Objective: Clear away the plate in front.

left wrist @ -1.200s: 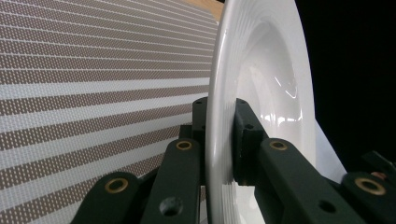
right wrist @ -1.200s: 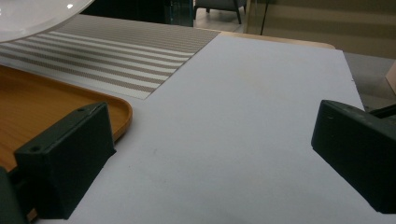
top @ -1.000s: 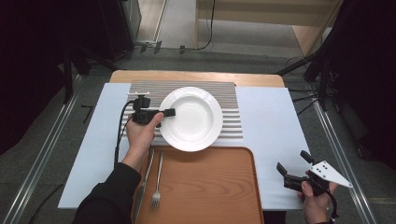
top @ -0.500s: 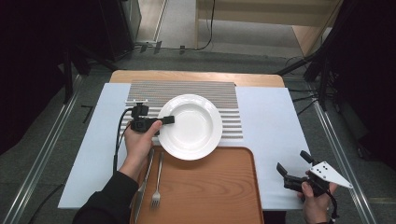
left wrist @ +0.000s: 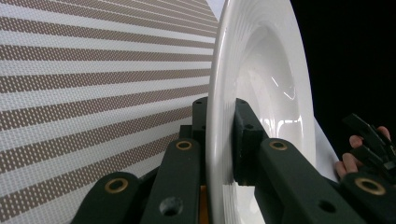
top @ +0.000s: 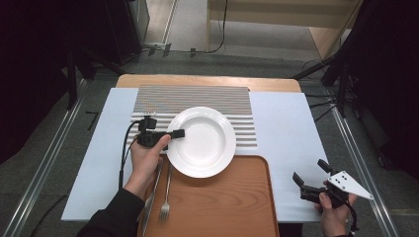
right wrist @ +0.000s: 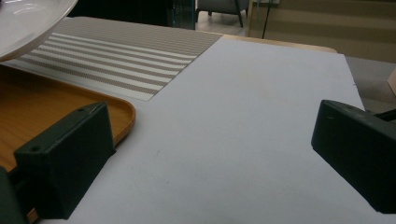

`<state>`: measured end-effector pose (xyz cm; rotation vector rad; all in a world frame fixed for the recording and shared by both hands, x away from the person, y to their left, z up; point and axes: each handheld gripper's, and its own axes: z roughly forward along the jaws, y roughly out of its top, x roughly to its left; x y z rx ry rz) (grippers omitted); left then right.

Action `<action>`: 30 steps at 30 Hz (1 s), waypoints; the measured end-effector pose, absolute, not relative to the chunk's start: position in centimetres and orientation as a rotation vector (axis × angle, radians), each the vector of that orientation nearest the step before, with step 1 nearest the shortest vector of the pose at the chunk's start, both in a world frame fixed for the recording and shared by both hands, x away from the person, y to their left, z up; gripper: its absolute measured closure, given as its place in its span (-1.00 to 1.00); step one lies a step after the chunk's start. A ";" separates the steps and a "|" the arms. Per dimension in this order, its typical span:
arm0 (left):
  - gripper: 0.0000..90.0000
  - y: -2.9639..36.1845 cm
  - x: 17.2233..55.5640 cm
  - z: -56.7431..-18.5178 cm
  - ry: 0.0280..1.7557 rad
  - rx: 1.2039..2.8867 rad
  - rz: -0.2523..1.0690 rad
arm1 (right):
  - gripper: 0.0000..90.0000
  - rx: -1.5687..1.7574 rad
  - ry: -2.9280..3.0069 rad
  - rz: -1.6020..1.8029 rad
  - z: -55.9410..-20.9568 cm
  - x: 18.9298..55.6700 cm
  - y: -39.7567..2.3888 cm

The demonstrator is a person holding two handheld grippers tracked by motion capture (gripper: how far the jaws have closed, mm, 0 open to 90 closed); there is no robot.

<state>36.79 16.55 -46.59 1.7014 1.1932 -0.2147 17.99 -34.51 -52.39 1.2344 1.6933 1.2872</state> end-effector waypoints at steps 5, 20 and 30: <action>0.82 16.6 36.2 -46.7 1.179 1.703 -0.229 | -1.00 1.234 1.695 1.285 -52.4 18.0 -34.5; 0.82 16.9 34.5 -46.9 1.145 1.715 -0.253 | -1.00 1.232 1.698 1.284 -52.4 18.0 -34.5; 0.82 17.3 33.4 -47.1 1.140 1.717 -0.260 | -1.00 1.227 1.701 1.277 -52.4 18.0 -34.4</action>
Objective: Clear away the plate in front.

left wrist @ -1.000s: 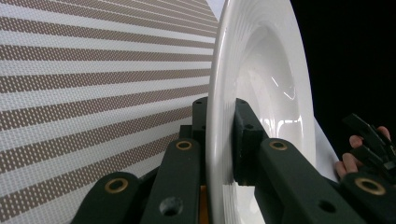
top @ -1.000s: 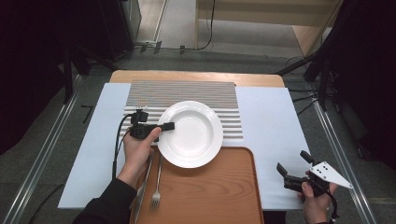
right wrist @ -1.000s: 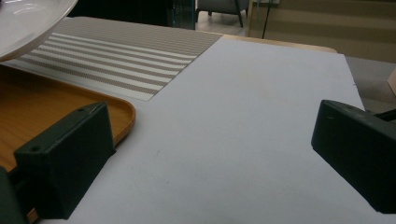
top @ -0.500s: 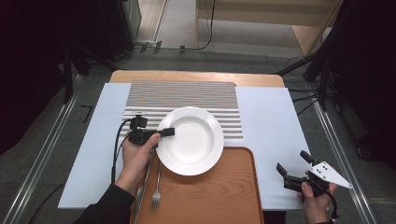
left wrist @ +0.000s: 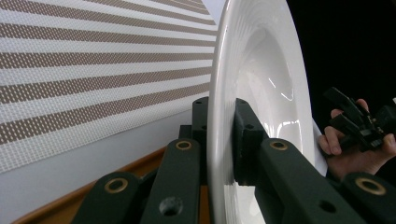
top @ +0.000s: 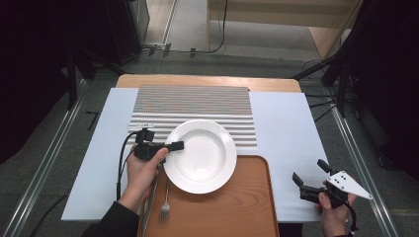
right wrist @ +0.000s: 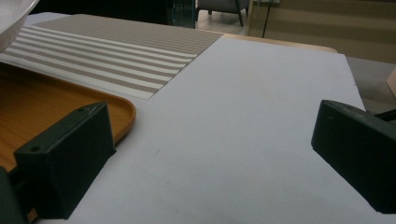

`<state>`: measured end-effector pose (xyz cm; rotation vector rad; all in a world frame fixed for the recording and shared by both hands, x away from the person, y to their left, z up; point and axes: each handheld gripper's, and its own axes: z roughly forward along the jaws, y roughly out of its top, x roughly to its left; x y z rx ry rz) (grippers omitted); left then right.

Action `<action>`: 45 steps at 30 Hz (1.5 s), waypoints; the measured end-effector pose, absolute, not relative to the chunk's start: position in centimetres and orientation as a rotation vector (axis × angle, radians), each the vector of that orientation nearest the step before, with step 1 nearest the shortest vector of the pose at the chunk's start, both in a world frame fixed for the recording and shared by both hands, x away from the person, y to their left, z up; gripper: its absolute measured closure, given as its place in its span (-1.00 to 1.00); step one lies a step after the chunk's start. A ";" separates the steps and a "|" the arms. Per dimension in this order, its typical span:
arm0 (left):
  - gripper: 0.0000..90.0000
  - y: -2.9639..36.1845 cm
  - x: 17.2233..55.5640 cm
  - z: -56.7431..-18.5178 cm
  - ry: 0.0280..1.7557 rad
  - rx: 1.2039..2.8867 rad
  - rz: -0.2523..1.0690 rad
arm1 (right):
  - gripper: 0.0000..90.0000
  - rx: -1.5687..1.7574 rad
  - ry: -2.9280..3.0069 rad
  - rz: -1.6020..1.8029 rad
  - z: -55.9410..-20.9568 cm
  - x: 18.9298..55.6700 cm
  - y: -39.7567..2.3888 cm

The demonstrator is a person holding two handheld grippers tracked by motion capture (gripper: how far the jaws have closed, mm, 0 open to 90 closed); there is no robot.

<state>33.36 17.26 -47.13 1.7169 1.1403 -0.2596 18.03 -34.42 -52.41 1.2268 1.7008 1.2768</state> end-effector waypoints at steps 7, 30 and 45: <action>0.82 17.3 32.3 -47.2 1.127 1.710 -0.277 | -1.00 1.226 1.702 1.275 -52.4 18.0 -34.4; 0.81 17.3 29.6 -48.0 1.090 1.705 -0.313 | -1.00 1.224 1.704 1.272 -52.4 18.0 -34.4; 0.81 15.9 27.6 -49.2 1.065 1.755 -0.383 | -1.00 1.225 1.705 1.271 -52.4 18.0 -34.3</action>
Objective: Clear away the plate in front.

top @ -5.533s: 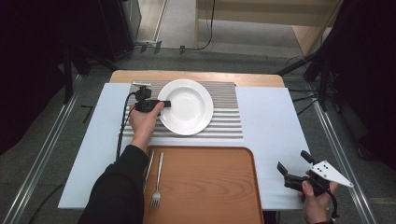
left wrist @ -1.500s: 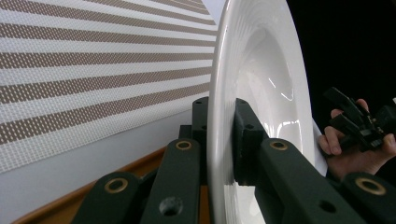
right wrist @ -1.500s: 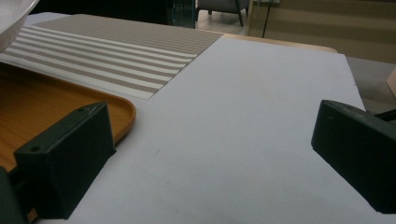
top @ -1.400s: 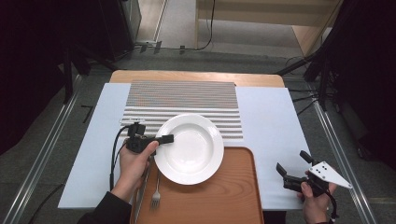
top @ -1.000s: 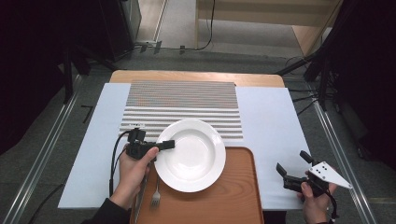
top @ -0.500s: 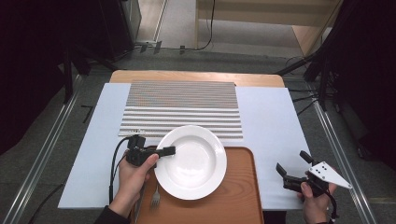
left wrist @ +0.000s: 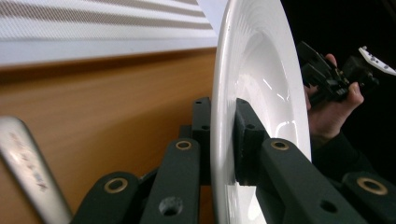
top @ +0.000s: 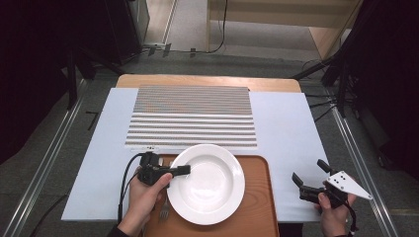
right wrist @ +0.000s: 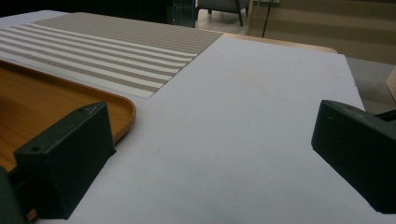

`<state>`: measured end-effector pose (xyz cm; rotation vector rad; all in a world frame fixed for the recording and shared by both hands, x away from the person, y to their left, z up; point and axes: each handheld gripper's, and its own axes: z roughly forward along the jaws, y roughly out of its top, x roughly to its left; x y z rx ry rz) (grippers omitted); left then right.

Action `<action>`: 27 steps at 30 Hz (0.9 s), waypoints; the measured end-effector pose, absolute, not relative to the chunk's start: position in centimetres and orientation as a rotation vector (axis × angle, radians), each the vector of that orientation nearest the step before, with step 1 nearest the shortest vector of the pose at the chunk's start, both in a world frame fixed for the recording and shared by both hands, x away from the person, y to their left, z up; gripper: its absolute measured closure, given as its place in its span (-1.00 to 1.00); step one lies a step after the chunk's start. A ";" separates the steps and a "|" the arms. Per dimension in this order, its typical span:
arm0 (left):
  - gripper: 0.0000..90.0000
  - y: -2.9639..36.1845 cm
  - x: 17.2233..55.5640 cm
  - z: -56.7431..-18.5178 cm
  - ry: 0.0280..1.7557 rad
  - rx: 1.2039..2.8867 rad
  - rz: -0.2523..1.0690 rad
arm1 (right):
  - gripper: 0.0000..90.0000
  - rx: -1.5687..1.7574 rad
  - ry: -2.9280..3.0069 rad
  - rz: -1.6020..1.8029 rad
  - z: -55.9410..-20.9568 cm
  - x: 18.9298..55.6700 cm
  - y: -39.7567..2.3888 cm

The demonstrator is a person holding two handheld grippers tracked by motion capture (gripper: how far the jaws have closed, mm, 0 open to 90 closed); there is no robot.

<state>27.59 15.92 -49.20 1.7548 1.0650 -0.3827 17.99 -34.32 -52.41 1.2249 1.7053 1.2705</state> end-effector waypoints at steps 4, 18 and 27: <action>0.81 15.6 27.1 -49.3 1.058 1.780 -0.390 | -1.00 1.223 1.706 1.270 -52.4 18.0 -34.3; 0.80 15.6 26.8 -50.0 1.058 1.829 -0.443 | -1.00 1.227 1.705 1.265 -52.4 18.0 -34.3; 0.80 15.1 27.4 -50.5 1.086 1.871 -0.489 | -1.00 1.227 1.705 1.264 -52.4 18.0 -34.3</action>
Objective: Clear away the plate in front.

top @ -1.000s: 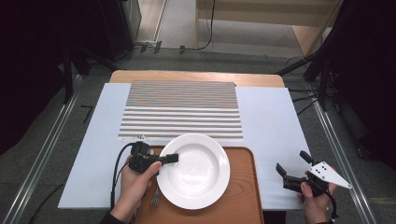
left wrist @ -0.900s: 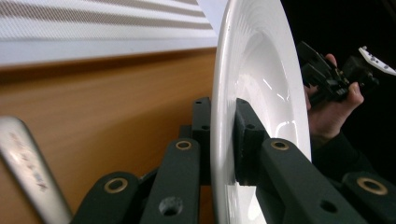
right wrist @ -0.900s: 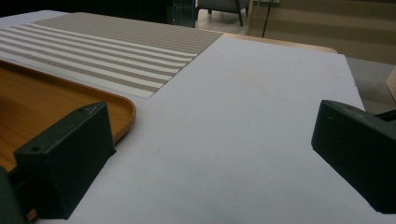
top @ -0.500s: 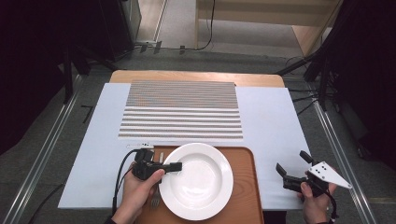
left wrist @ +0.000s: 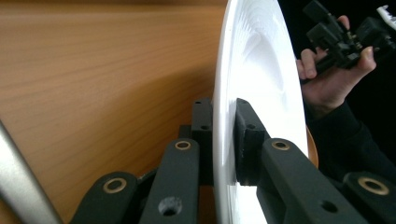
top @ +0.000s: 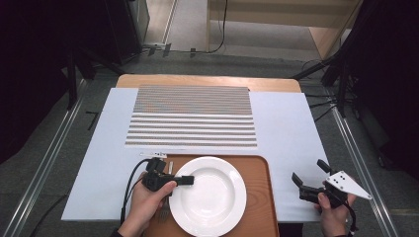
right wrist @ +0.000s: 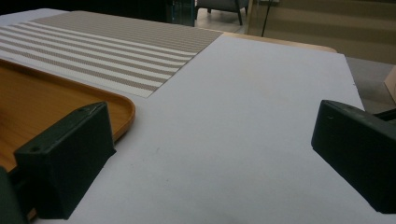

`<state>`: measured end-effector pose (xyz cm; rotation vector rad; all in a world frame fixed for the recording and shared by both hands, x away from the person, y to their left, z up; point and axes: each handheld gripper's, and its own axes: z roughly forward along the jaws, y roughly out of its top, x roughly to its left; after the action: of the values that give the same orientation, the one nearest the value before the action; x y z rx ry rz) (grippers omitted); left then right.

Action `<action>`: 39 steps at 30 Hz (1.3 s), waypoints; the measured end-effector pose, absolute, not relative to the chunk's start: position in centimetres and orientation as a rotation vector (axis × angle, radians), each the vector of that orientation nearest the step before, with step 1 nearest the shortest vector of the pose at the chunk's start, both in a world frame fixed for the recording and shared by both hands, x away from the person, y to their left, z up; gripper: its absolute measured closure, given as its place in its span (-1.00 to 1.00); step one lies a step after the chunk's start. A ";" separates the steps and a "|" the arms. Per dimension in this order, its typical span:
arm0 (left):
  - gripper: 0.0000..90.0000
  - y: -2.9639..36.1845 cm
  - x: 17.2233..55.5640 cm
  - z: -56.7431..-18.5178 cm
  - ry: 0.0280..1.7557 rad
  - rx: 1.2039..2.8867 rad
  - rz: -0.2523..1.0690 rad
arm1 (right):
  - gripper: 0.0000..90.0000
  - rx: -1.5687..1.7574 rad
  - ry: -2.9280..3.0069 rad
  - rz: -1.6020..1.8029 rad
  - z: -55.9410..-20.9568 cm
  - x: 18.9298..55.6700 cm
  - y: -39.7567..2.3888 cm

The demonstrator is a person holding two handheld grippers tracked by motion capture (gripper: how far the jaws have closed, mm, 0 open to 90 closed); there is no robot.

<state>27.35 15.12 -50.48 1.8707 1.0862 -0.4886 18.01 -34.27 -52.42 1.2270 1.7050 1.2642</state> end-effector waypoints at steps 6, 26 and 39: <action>0.70 14.9 27.7 -50.7 1.094 1.944 -0.454 | -1.00 1.229 1.706 1.262 -52.4 18.0 -34.3; 0.42 15.4 27.5 -49.3 1.107 1.996 -0.164 | -1.00 1.230 1.709 1.252 -52.4 18.1 -34.2; 0.53 15.1 27.5 -49.6 1.090 1.991 -0.186 | -1.00 1.231 1.709 1.242 -52.5 18.1 -34.2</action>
<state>27.46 15.13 -49.55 1.9911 1.0898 -0.1864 18.12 -34.15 -52.46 1.2306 1.7089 1.2424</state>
